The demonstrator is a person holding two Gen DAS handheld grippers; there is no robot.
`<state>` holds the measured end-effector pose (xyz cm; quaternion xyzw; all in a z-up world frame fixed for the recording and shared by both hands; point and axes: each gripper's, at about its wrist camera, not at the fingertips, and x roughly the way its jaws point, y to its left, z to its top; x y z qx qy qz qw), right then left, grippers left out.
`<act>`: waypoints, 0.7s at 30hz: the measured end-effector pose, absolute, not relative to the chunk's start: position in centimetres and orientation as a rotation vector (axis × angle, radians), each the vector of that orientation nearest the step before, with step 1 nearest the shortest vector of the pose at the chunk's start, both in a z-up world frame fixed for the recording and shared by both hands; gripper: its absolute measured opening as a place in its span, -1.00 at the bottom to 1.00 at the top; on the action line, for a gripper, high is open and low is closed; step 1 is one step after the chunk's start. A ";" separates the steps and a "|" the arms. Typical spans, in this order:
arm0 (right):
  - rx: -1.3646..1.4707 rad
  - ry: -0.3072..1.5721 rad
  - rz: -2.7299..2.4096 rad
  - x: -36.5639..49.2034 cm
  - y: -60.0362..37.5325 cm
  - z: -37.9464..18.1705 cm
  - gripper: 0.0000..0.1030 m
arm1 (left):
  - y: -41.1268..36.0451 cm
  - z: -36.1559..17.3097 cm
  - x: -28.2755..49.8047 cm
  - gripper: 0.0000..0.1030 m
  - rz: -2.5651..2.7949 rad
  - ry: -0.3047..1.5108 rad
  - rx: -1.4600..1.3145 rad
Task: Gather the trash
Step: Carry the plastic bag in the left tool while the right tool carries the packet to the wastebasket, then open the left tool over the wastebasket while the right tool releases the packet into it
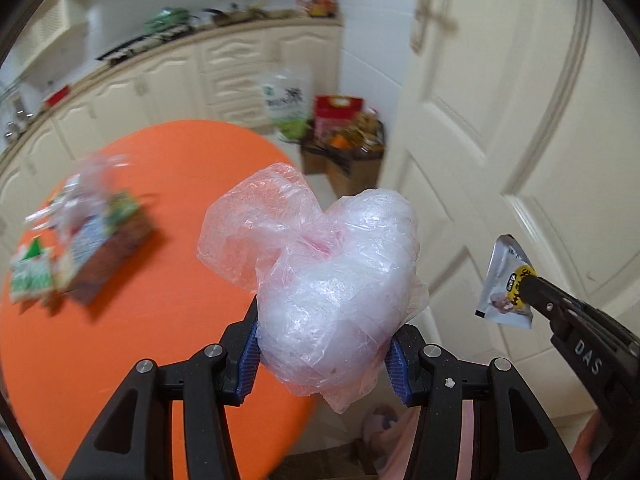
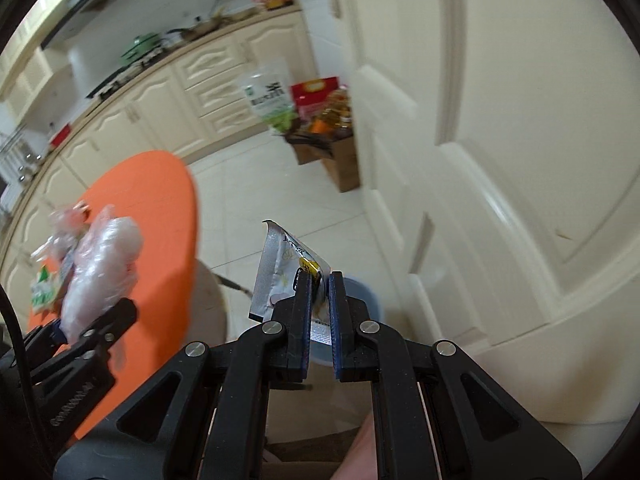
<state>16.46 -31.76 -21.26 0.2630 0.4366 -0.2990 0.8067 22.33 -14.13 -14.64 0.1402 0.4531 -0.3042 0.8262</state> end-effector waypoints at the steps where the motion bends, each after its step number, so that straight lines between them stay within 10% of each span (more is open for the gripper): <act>1: 0.552 0.941 -0.666 16.3 -32.4 -21.5 -0.84 | -14.8 -15.0 23.0 -0.05 -0.661 0.981 0.296; 21: 0.655 1.024 -0.660 18.6 -37.9 -25.5 -0.84 | -22.8 -18.1 33.2 0.38 -0.710 1.175 0.307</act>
